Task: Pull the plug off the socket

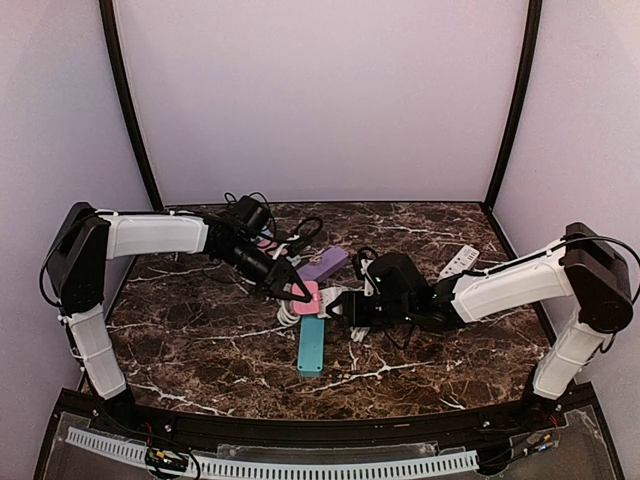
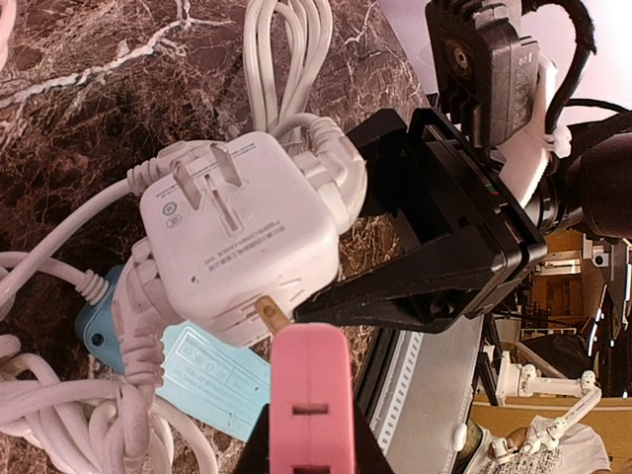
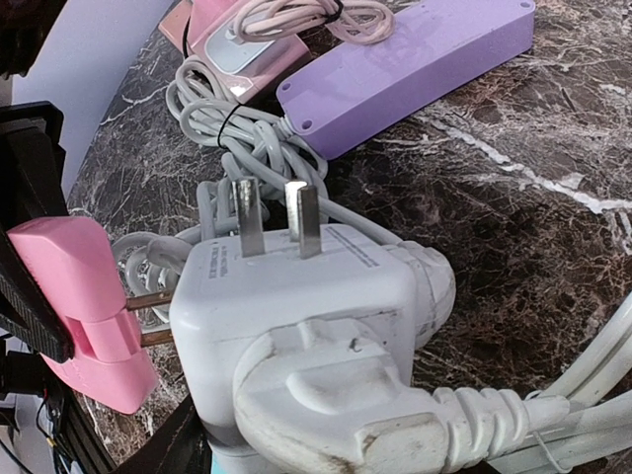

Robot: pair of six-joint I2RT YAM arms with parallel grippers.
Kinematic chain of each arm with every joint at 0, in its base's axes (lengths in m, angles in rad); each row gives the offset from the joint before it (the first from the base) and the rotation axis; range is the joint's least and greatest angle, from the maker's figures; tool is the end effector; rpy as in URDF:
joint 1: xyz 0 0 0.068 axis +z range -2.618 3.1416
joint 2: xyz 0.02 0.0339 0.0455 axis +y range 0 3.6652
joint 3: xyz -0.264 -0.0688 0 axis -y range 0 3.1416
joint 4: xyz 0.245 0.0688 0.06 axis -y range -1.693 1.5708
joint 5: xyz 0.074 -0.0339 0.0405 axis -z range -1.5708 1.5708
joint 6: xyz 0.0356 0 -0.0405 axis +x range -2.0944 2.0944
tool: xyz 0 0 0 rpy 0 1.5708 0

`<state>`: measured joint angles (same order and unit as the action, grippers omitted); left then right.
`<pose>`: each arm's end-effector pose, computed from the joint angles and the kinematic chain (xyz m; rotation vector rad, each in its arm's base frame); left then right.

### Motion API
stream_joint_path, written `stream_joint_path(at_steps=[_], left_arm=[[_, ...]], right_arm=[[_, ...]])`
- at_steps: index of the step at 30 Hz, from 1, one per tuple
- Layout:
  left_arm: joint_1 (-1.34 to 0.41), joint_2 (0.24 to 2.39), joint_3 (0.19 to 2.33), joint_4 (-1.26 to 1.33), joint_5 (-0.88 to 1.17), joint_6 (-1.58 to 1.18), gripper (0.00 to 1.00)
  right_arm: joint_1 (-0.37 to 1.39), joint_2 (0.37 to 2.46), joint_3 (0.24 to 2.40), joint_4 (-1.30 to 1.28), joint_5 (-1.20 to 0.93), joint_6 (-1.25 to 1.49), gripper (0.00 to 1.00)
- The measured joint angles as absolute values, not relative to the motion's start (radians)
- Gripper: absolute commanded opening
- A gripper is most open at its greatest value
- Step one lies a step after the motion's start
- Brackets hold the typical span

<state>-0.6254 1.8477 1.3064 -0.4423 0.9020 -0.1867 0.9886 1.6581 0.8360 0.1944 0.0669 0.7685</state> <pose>0.2968 -0.2488 0.2126 0.9320 2.4409 -1.4589 0.1903 0.2847 0.1735 -0.2181 2.3388 0.8718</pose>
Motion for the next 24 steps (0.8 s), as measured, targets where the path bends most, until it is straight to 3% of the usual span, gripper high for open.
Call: stream_joint_path(at_steps=[14,24], left_arm=[[-0.621,1.832,1.303,-0.432,0.865,-0.187,0.01],[-0.503,1.578,1.199,-0.273,0.805,-0.216,0.01]], right_arm=[[0.989,1.654,0.838,0.187,0.068,0.759,0.00],[0.988,1.579,0.817,0.129,0.107,0.722,0.00]])
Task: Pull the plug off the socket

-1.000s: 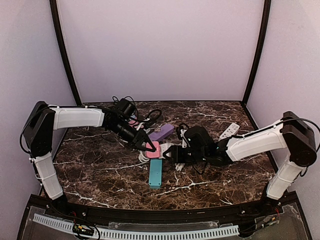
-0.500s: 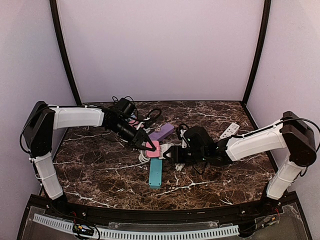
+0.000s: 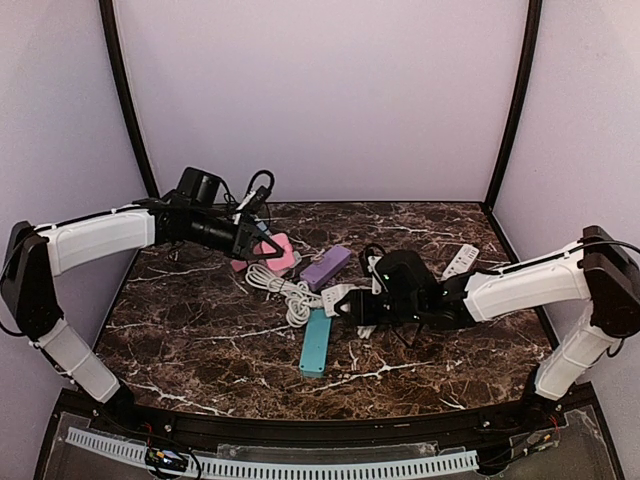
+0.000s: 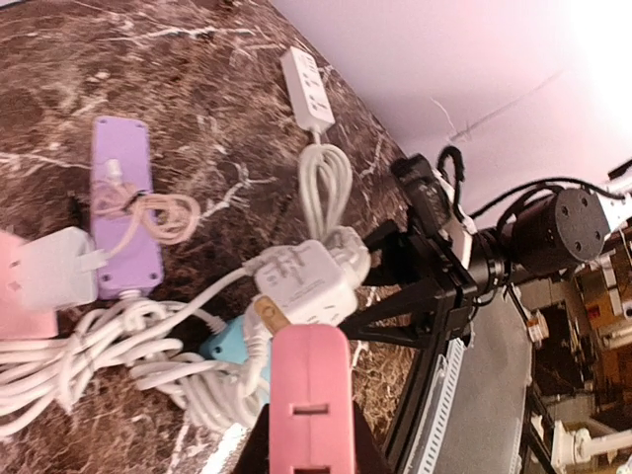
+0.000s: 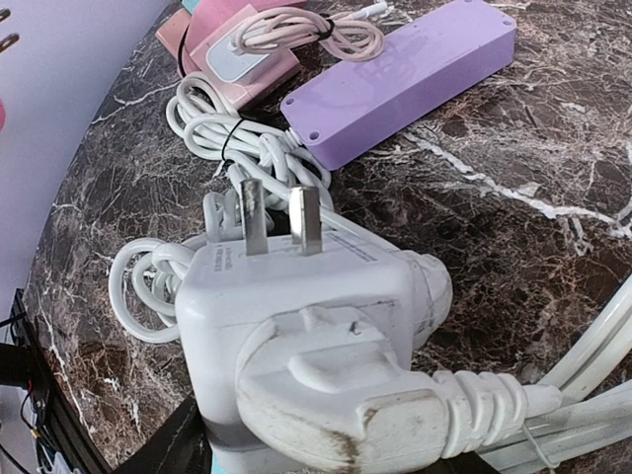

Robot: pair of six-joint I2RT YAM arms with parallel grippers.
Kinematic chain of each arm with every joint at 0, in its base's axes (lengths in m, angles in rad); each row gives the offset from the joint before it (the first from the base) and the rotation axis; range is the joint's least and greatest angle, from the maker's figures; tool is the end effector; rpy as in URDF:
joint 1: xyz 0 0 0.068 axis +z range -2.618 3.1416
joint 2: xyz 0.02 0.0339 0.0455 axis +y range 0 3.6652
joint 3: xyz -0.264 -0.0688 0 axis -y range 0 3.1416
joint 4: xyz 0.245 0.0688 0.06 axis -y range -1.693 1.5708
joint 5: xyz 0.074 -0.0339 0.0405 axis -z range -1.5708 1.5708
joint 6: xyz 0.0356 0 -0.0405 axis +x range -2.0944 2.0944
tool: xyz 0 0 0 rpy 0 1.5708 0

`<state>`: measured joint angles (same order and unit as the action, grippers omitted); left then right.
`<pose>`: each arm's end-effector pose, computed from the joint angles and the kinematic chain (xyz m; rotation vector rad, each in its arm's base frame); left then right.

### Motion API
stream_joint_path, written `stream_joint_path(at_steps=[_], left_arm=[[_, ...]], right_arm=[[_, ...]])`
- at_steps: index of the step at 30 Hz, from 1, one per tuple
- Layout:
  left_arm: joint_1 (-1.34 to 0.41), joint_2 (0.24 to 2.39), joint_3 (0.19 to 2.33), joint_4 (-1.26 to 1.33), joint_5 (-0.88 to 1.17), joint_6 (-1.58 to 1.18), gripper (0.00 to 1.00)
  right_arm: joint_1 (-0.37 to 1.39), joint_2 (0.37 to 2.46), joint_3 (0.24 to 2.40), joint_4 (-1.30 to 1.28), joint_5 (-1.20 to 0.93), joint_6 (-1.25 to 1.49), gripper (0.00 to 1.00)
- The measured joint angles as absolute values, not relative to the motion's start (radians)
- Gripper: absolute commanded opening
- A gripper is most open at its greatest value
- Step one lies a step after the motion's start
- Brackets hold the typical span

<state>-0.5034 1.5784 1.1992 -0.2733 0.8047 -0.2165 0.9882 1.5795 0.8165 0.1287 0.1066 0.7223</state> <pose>0.2944 -0.1914 0.2826 0.7855 2.1463 -1.2803 0.1842 0.2726 0.1867 -0.2464 2.3167 0.8075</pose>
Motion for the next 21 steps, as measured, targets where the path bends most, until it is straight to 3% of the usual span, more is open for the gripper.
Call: stream_joint_path(at_steps=[13,21], left_arm=[[0.010,1.454,0.941,-0.333,0.621,-0.250,0.01],[0.110,1.499,0.942,-0.436,0.429,-0.182,0.01]], right_arm=[[0.988,1.559,0.794,0.132,0.107,0.694,0.00],[0.988,1.554,0.776,0.156,0.102,0.685,0.00]])
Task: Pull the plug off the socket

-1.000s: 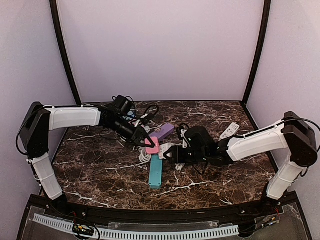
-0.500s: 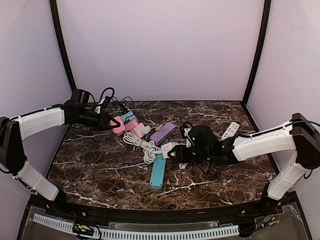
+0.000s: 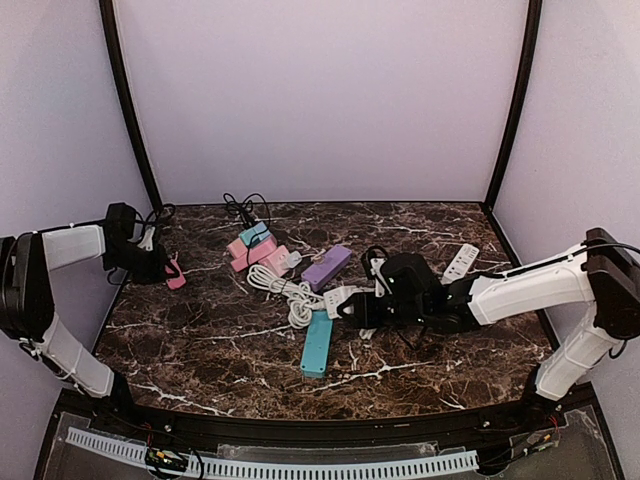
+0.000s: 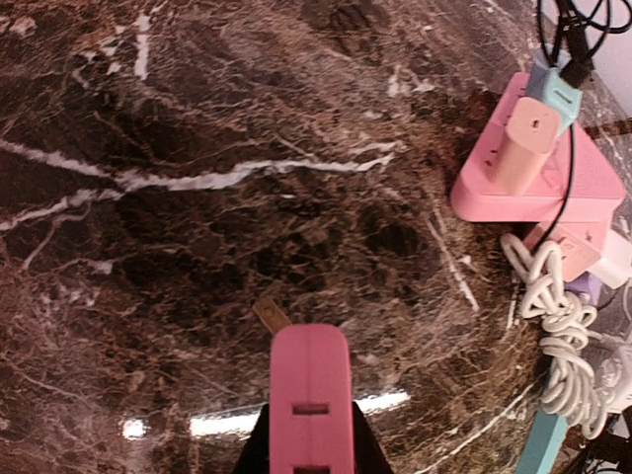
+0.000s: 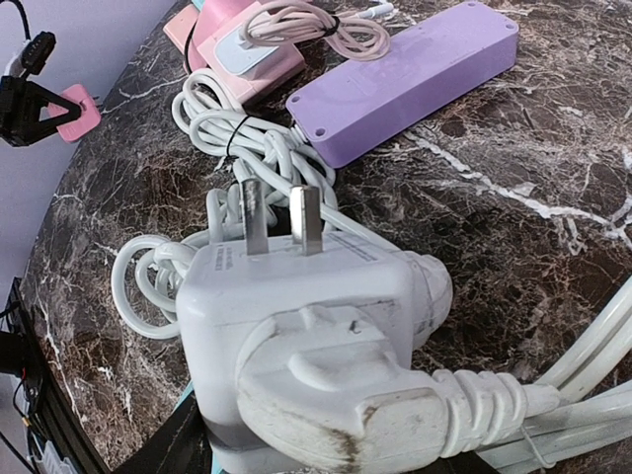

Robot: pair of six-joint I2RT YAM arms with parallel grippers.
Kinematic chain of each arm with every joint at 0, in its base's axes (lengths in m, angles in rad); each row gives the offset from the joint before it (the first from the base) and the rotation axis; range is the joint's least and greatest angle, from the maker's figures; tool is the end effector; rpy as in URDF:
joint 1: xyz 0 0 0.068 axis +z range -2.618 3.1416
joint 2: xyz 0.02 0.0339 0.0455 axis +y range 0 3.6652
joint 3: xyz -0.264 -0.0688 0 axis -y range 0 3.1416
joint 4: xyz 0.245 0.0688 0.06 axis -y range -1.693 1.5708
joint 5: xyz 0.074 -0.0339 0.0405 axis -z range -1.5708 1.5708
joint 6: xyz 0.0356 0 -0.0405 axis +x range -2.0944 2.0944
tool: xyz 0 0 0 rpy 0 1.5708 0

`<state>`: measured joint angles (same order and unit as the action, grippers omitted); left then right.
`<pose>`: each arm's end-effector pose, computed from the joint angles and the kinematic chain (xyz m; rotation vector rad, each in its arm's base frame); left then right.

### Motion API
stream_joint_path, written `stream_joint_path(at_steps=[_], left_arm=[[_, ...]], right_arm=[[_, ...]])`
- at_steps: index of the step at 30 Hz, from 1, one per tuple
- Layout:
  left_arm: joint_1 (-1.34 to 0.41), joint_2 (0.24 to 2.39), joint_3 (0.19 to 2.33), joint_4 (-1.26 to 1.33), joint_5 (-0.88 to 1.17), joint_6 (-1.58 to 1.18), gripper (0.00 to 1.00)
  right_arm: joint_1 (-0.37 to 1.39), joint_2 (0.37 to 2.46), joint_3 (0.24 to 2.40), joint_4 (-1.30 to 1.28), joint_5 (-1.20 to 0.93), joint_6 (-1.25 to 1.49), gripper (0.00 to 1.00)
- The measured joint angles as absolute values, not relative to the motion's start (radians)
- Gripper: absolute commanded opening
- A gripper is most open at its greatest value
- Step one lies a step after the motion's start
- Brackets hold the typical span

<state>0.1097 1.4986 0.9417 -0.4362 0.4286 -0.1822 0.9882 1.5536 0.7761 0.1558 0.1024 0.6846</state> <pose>0.2986 0.0180 0.2091 -0.2055 2.5201 -0.5760 0.1797 0.2661 0.1846 -0.2895 2.2952 0.8024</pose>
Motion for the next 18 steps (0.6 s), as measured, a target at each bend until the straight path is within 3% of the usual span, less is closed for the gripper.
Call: stream_joint_path(at_steps=[10,18], left_arm=[[0.139,1.561,0.951,-0.526,0.287,-0.120,0.08],[0.149,1.588,0.966,-0.550,0.274,-0.108,0.30]], right_arm=[[0.987,1.542,0.754,0.178,0.100,0.685,0.00],[0.986,1.542,0.751,0.183,0.096,0.685,0.00]])
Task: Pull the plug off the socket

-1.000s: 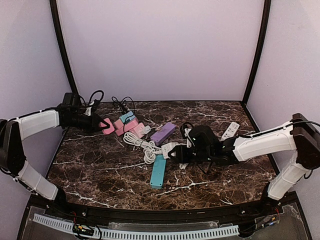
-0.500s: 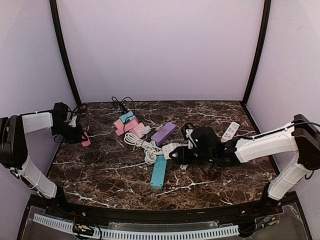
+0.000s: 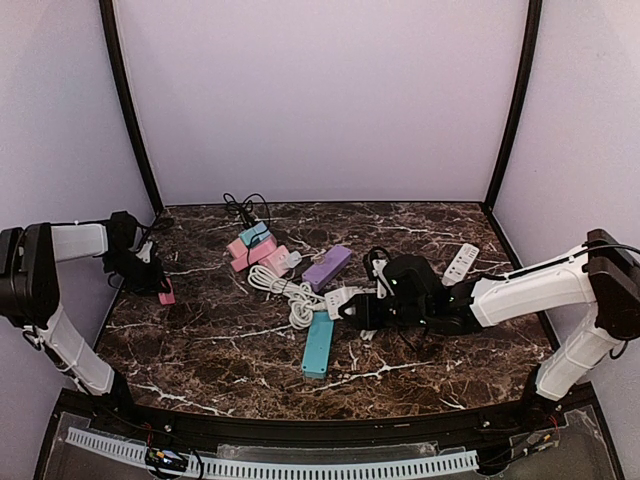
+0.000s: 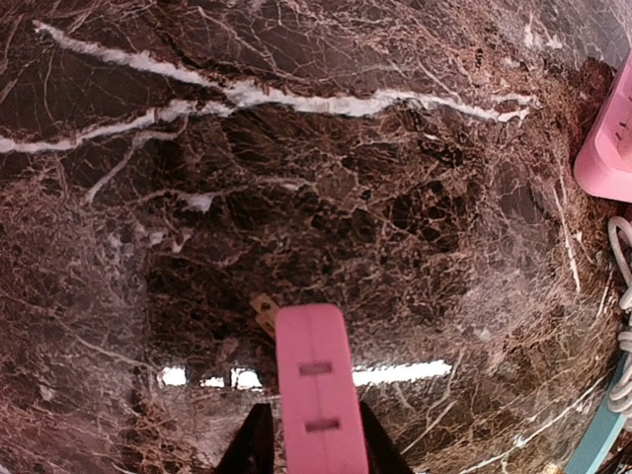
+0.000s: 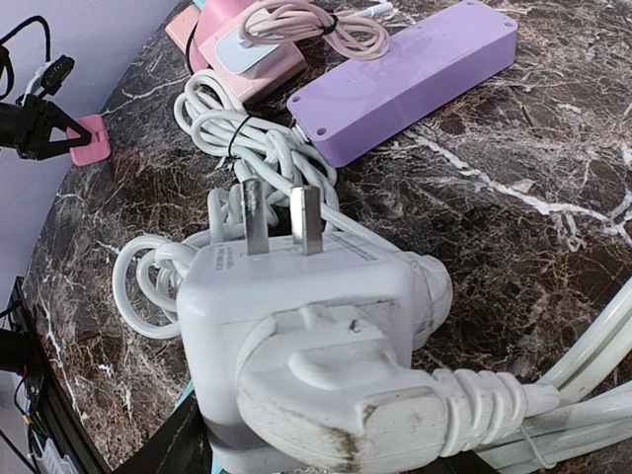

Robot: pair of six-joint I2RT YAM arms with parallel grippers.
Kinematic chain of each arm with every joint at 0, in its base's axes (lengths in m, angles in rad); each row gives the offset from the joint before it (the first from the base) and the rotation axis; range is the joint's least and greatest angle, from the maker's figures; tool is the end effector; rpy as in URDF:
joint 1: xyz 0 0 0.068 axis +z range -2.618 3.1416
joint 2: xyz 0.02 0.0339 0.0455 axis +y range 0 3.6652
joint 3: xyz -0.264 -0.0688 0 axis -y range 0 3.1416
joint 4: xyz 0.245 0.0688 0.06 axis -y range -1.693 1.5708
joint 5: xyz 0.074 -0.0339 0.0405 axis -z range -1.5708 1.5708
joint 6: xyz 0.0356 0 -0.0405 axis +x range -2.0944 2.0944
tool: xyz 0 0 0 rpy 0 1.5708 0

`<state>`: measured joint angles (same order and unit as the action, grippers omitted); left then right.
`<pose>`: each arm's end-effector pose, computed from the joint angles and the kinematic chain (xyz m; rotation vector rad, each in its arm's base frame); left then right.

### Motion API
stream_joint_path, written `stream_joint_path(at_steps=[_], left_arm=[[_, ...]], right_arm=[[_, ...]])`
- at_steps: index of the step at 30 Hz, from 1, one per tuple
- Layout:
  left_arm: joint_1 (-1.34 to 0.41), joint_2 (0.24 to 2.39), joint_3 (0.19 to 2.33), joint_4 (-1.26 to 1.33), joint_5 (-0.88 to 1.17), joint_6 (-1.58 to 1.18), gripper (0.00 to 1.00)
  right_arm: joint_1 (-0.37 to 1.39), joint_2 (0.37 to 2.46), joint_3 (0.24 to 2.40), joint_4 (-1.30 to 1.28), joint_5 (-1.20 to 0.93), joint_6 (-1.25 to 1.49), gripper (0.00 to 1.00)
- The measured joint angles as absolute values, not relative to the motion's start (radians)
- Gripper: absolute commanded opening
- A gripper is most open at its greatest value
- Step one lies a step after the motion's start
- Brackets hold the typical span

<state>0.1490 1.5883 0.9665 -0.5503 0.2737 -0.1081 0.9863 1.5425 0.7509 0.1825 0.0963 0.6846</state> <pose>0.2988 0.0351 0.1837 -0.2732 2.7033 -0.3627 0.1778 0.2626 0.1826 -0.2889 2.2858 0.8166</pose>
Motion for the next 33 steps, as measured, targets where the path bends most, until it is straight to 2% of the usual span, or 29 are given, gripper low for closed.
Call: stream_joint_path(at_steps=[9,11,15,17,19,24,33], left_arm=[[0.151,1.594,0.967,-0.565,0.267,-0.107,0.39],[0.153,1.595,0.970,-0.572,0.260,-0.108,0.44],[0.153,1.594,0.976,-0.575,0.233,-0.108,0.59],[0.154,1.588,0.976,-0.575,0.219,-0.107,0.71],[0.154,1.575,0.976,-0.574,0.214,-0.106,0.76],[0.154,1.516,0.976,-0.561,0.208,-0.104,0.81],[0.151,1.434,0.959,-0.510,0.253,-0.089,0.82]], right_arm=[[0.985,1.542,0.751,0.183,0.092,0.685,0.00],[0.984,1.542,0.751,0.183,0.090,0.685,0.00],[0.984,1.542,0.751,0.183,0.089,0.685,0.00],[0.984,1.542,0.751,0.184,0.089,0.685,0.00],[0.984,1.542,0.751,0.183,0.089,0.685,0.00],[0.984,1.542,0.751,0.183,0.088,0.685,0.00],[0.984,1.542,0.751,0.183,0.086,0.684,0.00]])
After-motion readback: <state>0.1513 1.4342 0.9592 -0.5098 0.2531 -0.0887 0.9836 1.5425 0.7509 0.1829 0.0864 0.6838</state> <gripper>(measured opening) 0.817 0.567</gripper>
